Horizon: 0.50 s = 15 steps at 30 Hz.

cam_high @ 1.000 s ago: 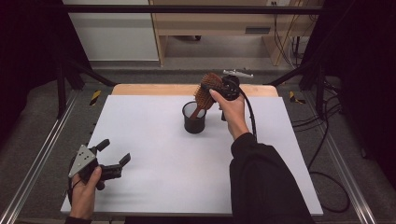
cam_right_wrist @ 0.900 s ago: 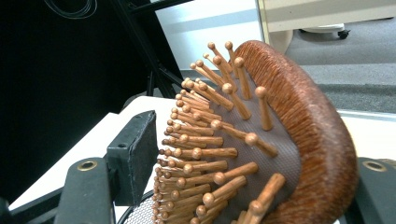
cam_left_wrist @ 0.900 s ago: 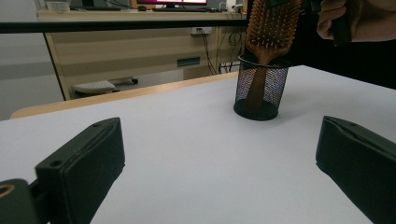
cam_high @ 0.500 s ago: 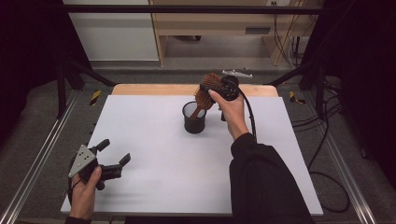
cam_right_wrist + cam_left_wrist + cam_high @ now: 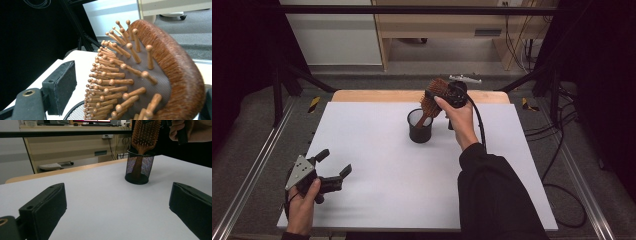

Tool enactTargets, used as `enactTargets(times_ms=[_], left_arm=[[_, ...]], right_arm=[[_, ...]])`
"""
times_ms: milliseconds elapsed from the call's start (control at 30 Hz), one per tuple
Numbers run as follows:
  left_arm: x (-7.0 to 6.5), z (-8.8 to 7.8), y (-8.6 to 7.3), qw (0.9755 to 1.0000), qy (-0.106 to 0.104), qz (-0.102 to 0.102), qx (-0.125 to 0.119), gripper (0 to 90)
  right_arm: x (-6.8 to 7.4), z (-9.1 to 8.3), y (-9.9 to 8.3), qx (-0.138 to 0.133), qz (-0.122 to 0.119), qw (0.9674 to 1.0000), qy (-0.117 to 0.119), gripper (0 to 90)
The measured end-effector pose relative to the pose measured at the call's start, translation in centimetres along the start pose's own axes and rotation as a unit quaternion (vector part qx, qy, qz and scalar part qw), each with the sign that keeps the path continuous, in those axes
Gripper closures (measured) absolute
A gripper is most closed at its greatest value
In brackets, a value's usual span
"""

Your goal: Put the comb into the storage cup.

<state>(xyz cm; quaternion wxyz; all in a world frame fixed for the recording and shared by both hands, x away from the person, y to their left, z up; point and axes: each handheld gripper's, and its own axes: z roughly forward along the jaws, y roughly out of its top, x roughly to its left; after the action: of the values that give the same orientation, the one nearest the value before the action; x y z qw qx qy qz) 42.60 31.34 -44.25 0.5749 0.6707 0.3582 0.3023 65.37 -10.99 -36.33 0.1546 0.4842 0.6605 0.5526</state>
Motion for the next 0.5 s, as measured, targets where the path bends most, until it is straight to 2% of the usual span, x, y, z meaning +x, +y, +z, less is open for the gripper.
enactTargets(times_ms=[500], left_arm=[[0.03, -0.04, 0.02, 1.0000, 0.001, -0.001, -0.001, 1.4]], right_arm=[[0.33, -0.61, 0.36, -0.011, -0.013, 0.9998, -0.008, 15.3]])
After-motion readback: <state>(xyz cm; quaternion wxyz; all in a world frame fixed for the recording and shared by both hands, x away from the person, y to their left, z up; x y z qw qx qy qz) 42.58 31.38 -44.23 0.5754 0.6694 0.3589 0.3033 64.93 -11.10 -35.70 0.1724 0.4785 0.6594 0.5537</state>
